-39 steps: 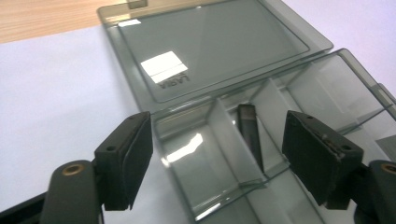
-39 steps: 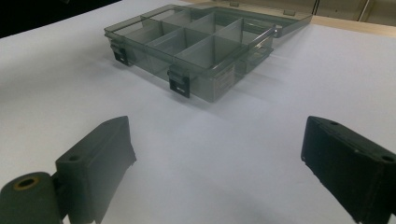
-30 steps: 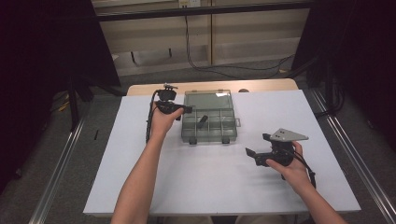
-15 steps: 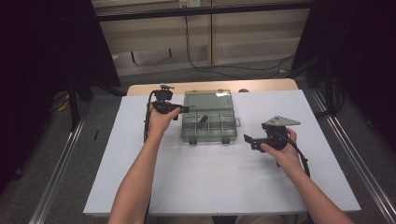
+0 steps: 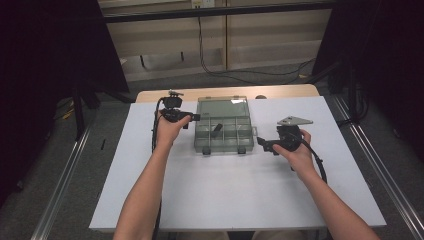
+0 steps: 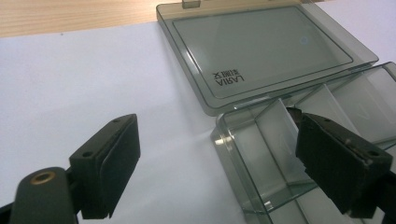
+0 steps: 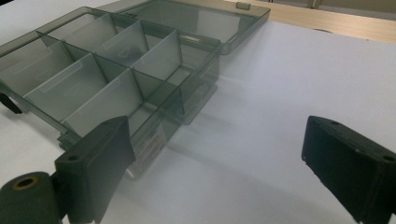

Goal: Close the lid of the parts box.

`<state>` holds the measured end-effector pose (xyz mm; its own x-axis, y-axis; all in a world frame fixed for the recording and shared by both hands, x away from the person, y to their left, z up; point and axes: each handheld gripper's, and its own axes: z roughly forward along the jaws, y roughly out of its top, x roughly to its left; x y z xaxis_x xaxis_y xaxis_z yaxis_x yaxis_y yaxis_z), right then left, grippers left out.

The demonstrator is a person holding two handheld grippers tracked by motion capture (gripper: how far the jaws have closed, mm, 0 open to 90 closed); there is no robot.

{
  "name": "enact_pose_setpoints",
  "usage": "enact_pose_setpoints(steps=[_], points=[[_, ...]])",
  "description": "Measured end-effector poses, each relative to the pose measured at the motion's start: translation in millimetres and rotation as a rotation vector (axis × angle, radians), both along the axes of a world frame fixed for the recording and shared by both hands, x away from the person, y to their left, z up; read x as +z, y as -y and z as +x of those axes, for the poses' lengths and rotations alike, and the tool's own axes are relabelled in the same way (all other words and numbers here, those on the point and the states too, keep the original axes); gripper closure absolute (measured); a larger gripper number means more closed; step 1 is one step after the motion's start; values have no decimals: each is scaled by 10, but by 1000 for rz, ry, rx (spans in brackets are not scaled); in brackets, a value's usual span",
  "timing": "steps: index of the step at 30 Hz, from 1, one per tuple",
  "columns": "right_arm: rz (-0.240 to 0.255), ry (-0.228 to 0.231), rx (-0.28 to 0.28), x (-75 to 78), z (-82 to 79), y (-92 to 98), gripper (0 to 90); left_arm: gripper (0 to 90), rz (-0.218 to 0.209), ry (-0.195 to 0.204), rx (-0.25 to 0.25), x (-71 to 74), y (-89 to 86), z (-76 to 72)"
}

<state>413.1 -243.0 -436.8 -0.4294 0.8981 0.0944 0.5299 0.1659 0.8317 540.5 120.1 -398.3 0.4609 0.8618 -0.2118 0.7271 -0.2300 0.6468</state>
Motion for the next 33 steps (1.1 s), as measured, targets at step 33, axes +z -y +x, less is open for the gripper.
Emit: enact_pose_setpoints(steps=[33], points=[[-32,-72,-106,39,662,-102,76,145,16,13,30,-112,-2,109]])
